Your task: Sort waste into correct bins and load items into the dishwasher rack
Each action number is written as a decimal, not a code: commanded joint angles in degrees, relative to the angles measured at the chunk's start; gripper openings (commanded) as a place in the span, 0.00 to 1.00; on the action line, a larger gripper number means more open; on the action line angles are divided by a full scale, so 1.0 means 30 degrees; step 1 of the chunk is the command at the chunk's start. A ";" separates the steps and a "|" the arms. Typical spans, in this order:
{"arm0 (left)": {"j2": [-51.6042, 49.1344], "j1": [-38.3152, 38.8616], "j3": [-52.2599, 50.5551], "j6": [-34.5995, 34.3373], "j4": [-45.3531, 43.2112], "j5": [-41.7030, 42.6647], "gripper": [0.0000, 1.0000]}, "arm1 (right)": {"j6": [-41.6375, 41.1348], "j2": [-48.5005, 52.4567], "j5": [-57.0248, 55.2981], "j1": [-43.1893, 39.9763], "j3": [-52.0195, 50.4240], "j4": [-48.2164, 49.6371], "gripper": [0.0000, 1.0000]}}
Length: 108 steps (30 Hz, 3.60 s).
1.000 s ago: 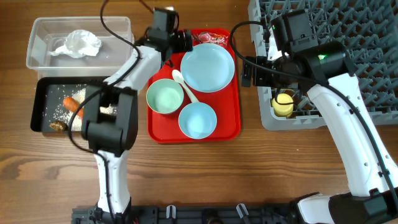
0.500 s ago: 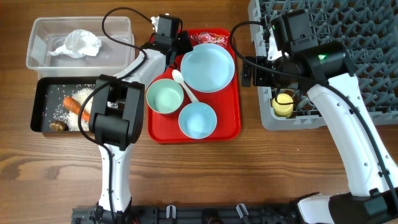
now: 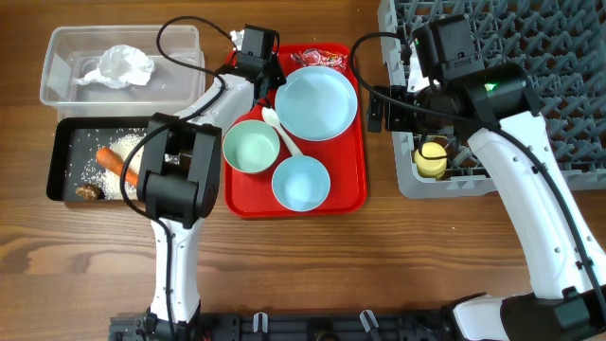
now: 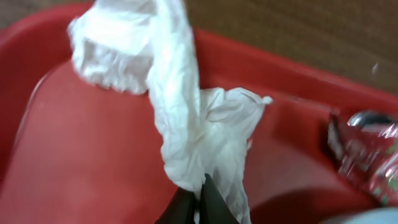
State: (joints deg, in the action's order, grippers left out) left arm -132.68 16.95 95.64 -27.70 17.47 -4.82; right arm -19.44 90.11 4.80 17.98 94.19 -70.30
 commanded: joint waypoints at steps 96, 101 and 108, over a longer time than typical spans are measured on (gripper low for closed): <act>0.9938 0.0095 -0.0372 0.2783 1.5271 -0.0350 1.00 | -0.2120 0.0284 0.3461 0.3701 -0.4459 0.4911 0.94; 0.9923 -0.0714 -0.0372 0.1887 1.4943 -0.0328 1.00 | -0.2426 0.1180 0.3439 0.4554 -0.5901 0.5945 0.90; 0.9865 -0.1246 -0.0372 0.1574 1.4848 -0.0211 1.00 | -0.2484 0.3767 0.3133 0.4823 -0.6317 0.6353 0.73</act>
State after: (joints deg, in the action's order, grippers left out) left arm -103.33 13.34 94.50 -21.61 62.13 -4.84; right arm -26.35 97.73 14.57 32.27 75.75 -51.72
